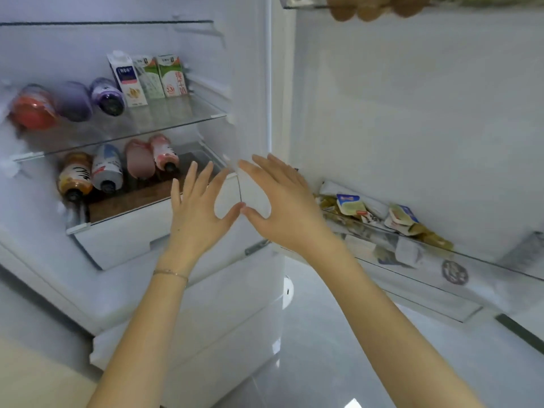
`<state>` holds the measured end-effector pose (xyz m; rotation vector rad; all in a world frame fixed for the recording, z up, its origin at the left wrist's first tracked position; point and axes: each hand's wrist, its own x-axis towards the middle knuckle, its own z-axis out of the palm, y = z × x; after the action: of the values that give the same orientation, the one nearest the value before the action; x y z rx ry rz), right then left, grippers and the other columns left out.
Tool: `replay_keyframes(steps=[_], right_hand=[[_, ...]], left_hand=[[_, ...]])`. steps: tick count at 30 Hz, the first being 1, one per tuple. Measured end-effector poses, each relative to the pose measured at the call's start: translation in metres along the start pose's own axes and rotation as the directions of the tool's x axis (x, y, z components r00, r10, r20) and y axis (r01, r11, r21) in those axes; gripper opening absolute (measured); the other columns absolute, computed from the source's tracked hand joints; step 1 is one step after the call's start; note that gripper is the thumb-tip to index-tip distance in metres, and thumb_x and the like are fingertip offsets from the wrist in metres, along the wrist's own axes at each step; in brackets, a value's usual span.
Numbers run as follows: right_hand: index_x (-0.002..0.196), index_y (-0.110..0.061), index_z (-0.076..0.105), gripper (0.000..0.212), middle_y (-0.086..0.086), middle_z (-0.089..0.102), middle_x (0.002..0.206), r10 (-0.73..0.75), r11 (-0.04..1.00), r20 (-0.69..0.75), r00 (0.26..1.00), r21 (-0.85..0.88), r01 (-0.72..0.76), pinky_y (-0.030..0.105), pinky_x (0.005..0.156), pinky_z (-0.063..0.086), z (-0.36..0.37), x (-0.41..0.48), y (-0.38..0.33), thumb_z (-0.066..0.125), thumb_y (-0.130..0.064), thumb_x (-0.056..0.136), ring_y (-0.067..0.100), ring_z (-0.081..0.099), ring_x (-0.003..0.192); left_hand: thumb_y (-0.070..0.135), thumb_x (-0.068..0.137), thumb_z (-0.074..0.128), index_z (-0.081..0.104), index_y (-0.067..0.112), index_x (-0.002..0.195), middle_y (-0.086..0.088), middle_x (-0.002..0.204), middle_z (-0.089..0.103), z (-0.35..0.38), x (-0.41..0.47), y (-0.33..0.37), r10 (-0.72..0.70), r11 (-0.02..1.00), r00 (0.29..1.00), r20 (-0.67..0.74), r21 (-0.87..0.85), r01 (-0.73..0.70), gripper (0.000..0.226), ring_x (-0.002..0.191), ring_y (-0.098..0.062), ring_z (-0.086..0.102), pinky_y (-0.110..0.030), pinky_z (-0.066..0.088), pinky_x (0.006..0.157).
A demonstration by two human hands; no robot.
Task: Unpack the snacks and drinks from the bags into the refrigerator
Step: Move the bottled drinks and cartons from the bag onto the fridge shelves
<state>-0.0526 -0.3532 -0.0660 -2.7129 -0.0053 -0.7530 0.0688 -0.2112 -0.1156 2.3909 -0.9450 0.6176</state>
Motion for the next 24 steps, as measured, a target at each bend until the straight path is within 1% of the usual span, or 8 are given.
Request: replay_keyframes(steps=[2, 4, 7, 11, 14, 19, 22, 24], right_hand=[[0.150, -0.028, 0.029, 0.070, 0.000, 0.027, 0.157, 0.027, 0.999, -0.020, 0.999, -0.018, -0.028, 0.042, 0.118, 0.011, -0.020, -0.023, 0.010, 0.062, -0.037, 0.089, 0.024, 0.015, 0.148], [0.150, -0.030, 0.028, 0.072, -0.001, 0.026, 0.158, 0.076, 0.996, -0.018, 0.997, -0.046, -0.077, 0.044, 0.119, 0.011, -0.038, -0.047, 0.021, 0.063, -0.038, 0.088, 0.023, 0.013, 0.148], [0.151, -0.032, 0.026, 0.073, -0.003, 0.023, 0.159, 0.149, 0.985, -0.024, 0.989, -0.090, -0.151, 0.043, 0.120, 0.010, -0.065, -0.083, 0.036, 0.061, -0.041, 0.088, 0.021, 0.010, 0.149], [0.150, -0.033, 0.026, 0.073, -0.002, 0.024, 0.159, 0.259, 0.958, -0.063, 0.964, -0.107, -0.265, 0.046, 0.119, 0.012, -0.101, -0.128, 0.053, 0.062, -0.041, 0.088, 0.024, 0.013, 0.148], [0.150, -0.031, 0.029, 0.074, 0.000, 0.025, 0.158, 0.327, 0.931, -0.137, 0.935, -0.124, -0.344, 0.046, 0.118, 0.015, -0.132, -0.161, 0.068, 0.065, -0.038, 0.086, 0.026, 0.013, 0.148], [0.150, -0.030, 0.030, 0.073, 0.001, 0.026, 0.158, 0.402, 0.864, -0.305, 0.863, -0.185, -0.468, 0.043, 0.118, 0.014, -0.179, -0.224, 0.086, 0.063, -0.039, 0.085, 0.026, 0.013, 0.148], [0.150, -0.033, 0.027, 0.074, -0.003, 0.025, 0.158, 0.481, 0.797, -0.384, 0.788, -0.183, -0.576, 0.043, 0.118, 0.013, -0.204, -0.264, 0.097, 0.064, -0.039, 0.086, 0.022, 0.010, 0.149], [0.151, -0.034, 0.025, 0.077, -0.005, 0.022, 0.159, 0.542, 0.721, -0.434, 0.720, -0.200, -0.663, 0.043, 0.118, 0.011, -0.219, -0.293, 0.104, 0.066, -0.039, 0.086, 0.020, 0.008, 0.149]], left_hand=[[0.069, 0.083, 0.034, 0.034, 0.031, 0.148, -0.001, 0.158, 0.028, -0.004, -0.011, 0.025, -0.002, 1.000, 1.000, -0.005, -0.018, 0.002, 0.076, 0.150, -0.022, 0.007, -0.052, 0.001, 0.119], [0.069, 0.084, 0.034, 0.033, 0.033, 0.149, 0.001, 0.158, 0.027, -0.009, -0.021, 0.048, 0.018, 0.999, 1.000, -0.005, -0.041, -0.018, 0.075, 0.150, -0.020, 0.006, -0.051, 0.002, 0.119], [0.069, 0.084, 0.035, 0.033, 0.032, 0.149, 0.000, 0.158, 0.029, -0.014, -0.028, 0.085, 0.090, 0.994, 0.996, 0.003, -0.059, -0.089, 0.074, 0.150, -0.022, 0.008, -0.050, 0.003, 0.118], [0.067, 0.085, 0.036, 0.036, 0.030, 0.148, -0.002, 0.156, 0.032, -0.013, -0.031, 0.140, 0.176, 0.981, 0.984, 0.000, -0.084, -0.175, 0.073, 0.149, -0.024, 0.014, -0.052, 0.008, 0.118], [0.066, 0.085, 0.038, 0.037, 0.029, 0.148, -0.001, 0.156, 0.033, -0.006, -0.033, 0.183, 0.276, 0.953, 0.961, 0.016, -0.131, -0.272, 0.073, 0.149, -0.024, 0.015, -0.052, 0.009, 0.118], [0.066, 0.087, 0.039, 0.032, 0.033, 0.150, 0.005, 0.159, 0.026, 0.010, -0.040, 0.262, 0.471, 0.857, 0.881, 0.035, -0.257, -0.448, 0.071, 0.150, -0.019, 0.009, -0.050, 0.005, 0.120], [0.065, 0.089, 0.038, 0.030, 0.032, 0.151, 0.004, 0.160, 0.023, 0.022, -0.045, 0.313, 0.618, 0.756, 0.786, 0.016, -0.286, -0.588, 0.071, 0.150, -0.019, 0.007, -0.049, 0.006, 0.121], [0.062, 0.091, 0.040, 0.032, 0.028, 0.151, 0.000, 0.159, 0.026, 0.031, -0.049, 0.347, 0.708, 0.666, 0.706, -0.021, -0.311, -0.678, 0.069, 0.150, -0.023, 0.010, -0.051, 0.010, 0.120]])
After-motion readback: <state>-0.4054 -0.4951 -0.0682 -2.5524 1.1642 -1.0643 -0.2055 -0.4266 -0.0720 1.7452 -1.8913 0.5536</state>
